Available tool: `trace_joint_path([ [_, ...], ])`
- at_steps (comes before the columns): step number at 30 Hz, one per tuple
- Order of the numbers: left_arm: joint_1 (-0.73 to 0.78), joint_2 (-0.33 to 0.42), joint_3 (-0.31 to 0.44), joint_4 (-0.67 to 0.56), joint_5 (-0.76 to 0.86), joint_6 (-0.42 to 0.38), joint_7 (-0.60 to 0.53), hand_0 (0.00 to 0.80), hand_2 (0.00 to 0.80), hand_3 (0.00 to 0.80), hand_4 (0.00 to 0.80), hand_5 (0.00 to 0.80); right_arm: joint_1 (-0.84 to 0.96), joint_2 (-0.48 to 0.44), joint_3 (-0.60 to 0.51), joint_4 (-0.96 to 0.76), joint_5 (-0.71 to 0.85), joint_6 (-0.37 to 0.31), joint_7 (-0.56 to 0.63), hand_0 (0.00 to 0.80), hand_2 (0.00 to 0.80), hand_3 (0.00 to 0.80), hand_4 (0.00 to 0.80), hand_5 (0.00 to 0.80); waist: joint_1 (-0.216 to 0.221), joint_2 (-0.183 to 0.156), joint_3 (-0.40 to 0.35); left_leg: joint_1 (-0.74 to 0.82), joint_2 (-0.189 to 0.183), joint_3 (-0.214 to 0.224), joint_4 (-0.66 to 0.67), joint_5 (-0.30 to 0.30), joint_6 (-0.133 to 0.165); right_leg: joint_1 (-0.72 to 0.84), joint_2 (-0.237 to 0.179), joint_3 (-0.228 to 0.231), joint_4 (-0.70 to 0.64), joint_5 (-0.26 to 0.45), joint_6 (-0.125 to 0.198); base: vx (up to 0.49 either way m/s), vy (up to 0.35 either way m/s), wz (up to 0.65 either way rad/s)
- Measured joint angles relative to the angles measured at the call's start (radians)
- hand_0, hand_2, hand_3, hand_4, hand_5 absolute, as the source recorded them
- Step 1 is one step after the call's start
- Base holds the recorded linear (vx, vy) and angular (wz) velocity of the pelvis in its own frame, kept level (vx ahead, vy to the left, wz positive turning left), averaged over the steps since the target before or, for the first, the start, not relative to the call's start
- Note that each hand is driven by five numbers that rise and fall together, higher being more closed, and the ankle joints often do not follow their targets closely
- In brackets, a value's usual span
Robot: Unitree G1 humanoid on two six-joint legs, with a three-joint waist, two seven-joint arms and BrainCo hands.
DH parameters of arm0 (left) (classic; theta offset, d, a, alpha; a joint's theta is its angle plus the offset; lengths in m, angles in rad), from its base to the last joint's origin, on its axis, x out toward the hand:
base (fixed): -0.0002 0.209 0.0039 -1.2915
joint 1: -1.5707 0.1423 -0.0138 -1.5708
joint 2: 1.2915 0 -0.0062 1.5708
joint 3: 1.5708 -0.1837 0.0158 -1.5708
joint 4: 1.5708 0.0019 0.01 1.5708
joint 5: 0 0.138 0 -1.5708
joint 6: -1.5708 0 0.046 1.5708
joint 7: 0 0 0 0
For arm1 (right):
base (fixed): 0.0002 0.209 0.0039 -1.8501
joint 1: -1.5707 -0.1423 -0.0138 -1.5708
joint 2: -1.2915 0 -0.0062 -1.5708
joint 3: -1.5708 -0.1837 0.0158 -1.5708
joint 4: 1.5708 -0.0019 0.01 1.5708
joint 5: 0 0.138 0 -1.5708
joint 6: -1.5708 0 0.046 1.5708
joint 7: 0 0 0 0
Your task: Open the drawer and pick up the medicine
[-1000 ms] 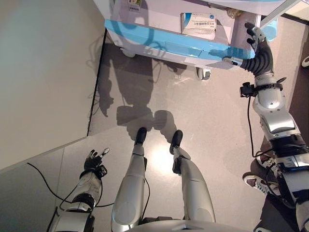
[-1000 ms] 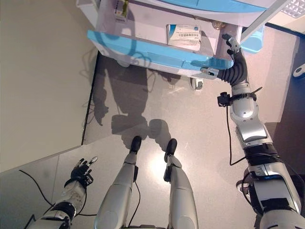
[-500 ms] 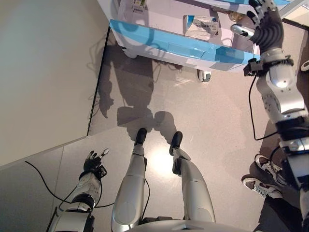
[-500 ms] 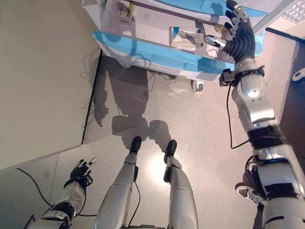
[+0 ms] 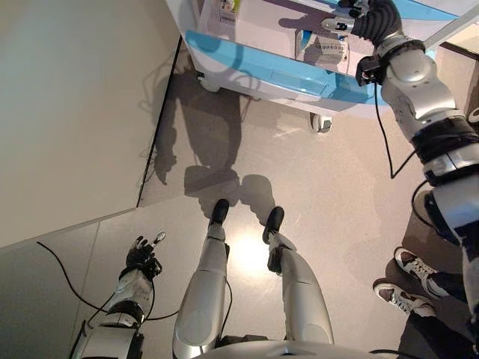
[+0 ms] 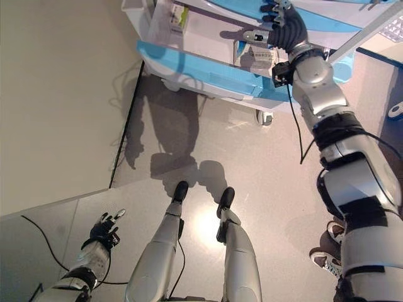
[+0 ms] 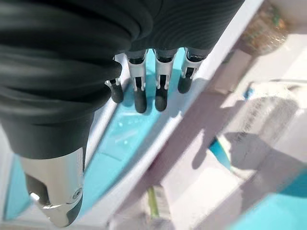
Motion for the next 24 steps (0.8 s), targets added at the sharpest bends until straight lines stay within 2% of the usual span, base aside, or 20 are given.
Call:
trace_joint_path([
  [4,0.001,0.008,-0.007,0.001,0.000,0.001,-0.001,0.000,0.000,0.000,0.000,0.000,-0.028,0.098,0.000,0.182,-0.074,0.025,-0.002,0.000,0.000,0.000,0.000,0.000,0.019,0.000,-0.021,-0.001,0.001,-0.002,-0.003,0.003,0.003,-0.002,0.003,-0.001,-0.002,0.003,-0.005,0.003,0.000,0.00],
  [8,0.000,0.016,-0.018,0.012,0.000,0.001,-0.001,0.000,0.000,0.000,0.000,0.000,-0.050,0.144,0.025,0.317,-0.140,0.061,0.000,0.000,0.000,0.000,0.000,0.000,0.027,0.000,-0.029,-0.004,-0.003,-0.004,-0.003,0.006,0.007,-0.002,-0.001,-0.005,-0.002,0.003,-0.005,0.006,0.001,0.04],
  [13,-0.001,0.020,-0.022,0.016,0.000,0.002,-0.003,0.000,0.000,0.000,0.000,0.000,-0.058,0.144,0.035,0.404,-0.195,0.081,0.011,0.000,0.000,0.000,0.000,0.000,0.035,0.000,-0.030,-0.006,-0.008,-0.010,-0.003,0.007,0.008,0.000,-0.006,-0.015,-0.002,0.003,-0.003,0.001,-0.005,0.04],
  [24,-0.001,0.020,-0.041,0.018,0.000,0.015,-0.008,0.000,0.000,0.000,0.000,0.000,-0.065,0.137,0.031,0.422,-0.305,0.076,-0.019,0.000,0.000,0.000,0.000,0.000,0.046,0.000,-0.032,-0.008,-0.012,-0.014,-0.002,0.007,0.007,-0.001,-0.011,-0.015,0.000,0.003,-0.001,0.000,0.000,0.00],
])
